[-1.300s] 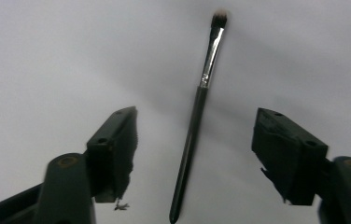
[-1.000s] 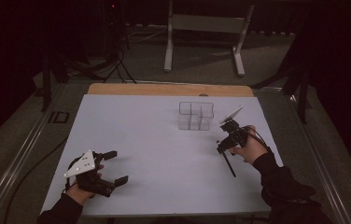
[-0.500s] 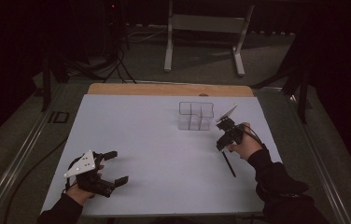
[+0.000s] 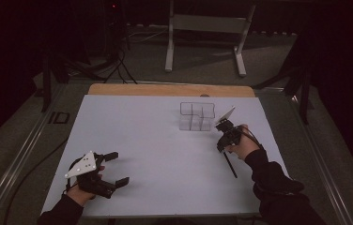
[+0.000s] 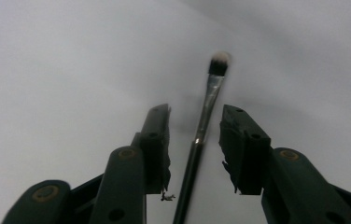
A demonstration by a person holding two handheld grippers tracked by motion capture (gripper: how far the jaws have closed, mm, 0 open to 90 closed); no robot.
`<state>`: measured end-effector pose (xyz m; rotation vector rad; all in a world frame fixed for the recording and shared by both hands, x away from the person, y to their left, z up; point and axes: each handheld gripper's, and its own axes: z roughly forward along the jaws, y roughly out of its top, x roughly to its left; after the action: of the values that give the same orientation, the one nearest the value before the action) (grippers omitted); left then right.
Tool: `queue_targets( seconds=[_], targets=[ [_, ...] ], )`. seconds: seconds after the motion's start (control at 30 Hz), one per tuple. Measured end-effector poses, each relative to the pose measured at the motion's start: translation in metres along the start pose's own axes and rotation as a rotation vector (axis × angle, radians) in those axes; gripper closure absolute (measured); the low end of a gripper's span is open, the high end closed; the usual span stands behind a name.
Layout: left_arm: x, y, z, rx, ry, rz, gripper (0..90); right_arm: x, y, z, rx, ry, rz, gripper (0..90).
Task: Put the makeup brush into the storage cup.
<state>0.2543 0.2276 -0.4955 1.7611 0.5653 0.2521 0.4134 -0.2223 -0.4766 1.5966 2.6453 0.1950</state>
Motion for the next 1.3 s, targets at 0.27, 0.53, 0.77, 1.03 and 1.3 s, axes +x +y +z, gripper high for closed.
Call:
queue_targets(
  seconds=[0.27,0.53,0.77,1.03,1.3],
  targets=[
    [0.000,0.000,0.000,0.003,-0.002,-0.002,0.7,-0.002,0.002,0.011,0.026,-0.018,0.005,66.3],
    [0.001,-0.001,0.000,0.004,0.000,-0.004,0.7,0.002,0.005,0.014,0.044,-0.042,-0.001,71.0],
    [0.000,0.000,0.000,0.004,-0.001,-0.003,0.7,0.006,0.009,0.015,0.077,-0.046,0.017,79.9],
    [0.000,0.000,0.001,0.006,0.000,-0.001,0.7,0.010,0.011,0.015,0.091,-0.067,-0.017,84.5],
    [0.001,0.000,0.000,0.000,0.005,-0.005,0.7,0.004,0.007,0.003,0.034,-0.007,-0.027,84.6]
  ],
)
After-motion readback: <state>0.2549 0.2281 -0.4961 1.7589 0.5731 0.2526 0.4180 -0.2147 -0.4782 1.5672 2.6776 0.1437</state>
